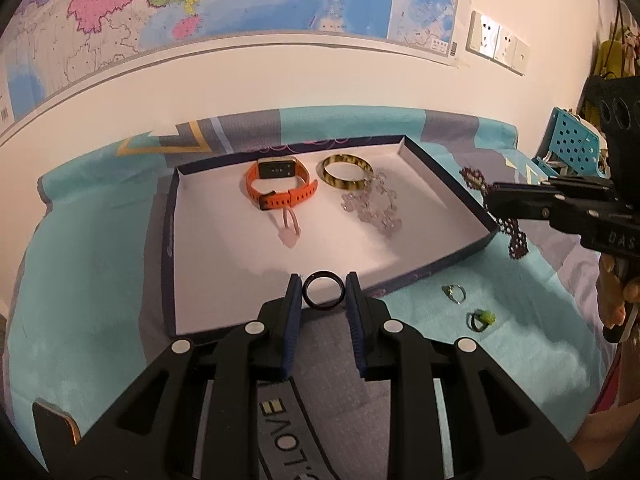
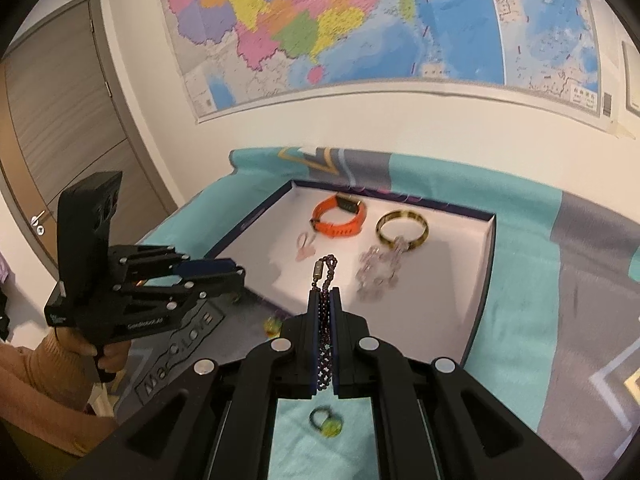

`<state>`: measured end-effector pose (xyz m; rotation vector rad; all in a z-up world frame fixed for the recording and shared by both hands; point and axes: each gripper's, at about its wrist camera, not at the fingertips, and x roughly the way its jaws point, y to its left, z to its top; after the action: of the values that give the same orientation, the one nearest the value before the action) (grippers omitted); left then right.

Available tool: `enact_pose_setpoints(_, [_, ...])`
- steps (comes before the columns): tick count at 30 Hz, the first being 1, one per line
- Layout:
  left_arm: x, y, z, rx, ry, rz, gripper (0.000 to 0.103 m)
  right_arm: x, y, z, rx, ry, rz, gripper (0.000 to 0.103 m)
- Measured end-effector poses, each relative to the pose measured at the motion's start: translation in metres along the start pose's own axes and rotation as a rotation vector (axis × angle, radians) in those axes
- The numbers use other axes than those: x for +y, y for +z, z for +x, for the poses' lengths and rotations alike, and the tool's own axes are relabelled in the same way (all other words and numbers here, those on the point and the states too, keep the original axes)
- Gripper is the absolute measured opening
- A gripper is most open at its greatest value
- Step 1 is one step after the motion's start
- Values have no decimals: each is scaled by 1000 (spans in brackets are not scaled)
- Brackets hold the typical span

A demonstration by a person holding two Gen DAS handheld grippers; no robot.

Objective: Organize jewelry
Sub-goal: 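Carry the black ring with left tool while right tool carries the beaded bracelet into the box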

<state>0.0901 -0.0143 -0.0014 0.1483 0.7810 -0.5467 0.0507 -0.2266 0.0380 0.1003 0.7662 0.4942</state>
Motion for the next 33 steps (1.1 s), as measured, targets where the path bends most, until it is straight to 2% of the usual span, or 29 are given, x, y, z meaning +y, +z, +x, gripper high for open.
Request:
enact_pose_setpoints(15, [8,18,14,4,20,3,23,-12,26,34,18,-4,14,4])
enact_pose_setpoints(33, [13,22,31,23,14,-20,23,-19,25,68,74,-14,33,3])
